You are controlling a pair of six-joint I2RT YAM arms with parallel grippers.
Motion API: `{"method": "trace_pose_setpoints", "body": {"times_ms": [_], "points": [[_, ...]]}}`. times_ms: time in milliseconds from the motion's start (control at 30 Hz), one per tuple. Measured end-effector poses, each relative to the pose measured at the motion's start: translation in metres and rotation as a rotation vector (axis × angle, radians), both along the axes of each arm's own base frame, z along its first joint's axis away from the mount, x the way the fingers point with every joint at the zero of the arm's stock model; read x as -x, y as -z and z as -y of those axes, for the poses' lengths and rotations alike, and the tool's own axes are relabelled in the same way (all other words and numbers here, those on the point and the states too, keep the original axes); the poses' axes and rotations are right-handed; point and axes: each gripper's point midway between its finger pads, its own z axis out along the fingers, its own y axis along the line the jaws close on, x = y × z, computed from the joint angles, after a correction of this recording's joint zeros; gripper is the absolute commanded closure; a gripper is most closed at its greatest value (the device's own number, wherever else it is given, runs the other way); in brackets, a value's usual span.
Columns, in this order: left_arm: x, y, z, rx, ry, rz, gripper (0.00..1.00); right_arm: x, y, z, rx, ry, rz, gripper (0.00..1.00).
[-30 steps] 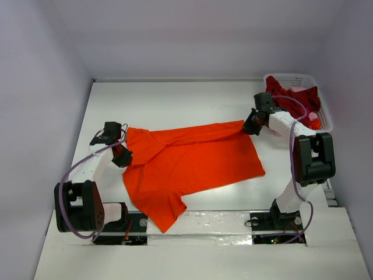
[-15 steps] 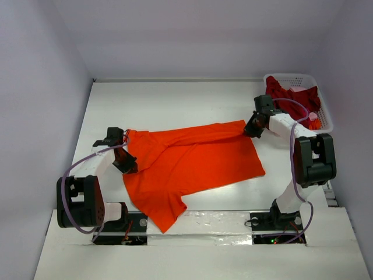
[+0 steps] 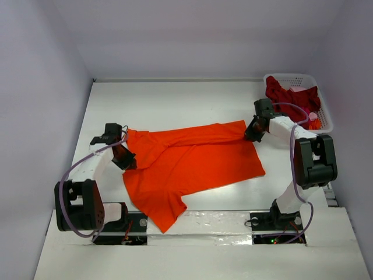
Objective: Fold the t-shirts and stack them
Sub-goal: Fold the flattened tshirt in 1/3 of the way
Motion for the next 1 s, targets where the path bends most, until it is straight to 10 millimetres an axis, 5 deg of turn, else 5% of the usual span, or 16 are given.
{"method": "trace_pose_setpoints", "body": {"times_ms": [333, 1000], "points": [[-0.038, -0.060, -0.013, -0.057, -0.028, 0.166, 1.00, 0.001, -0.007, 0.000, -0.003, 0.000, 0.020, 1.00], [-0.026, -0.066, -0.018, -0.084, -0.030, 0.161, 1.00, 0.000, -0.030, 0.006, 0.018, 0.015, 0.085, 1.00]]}}
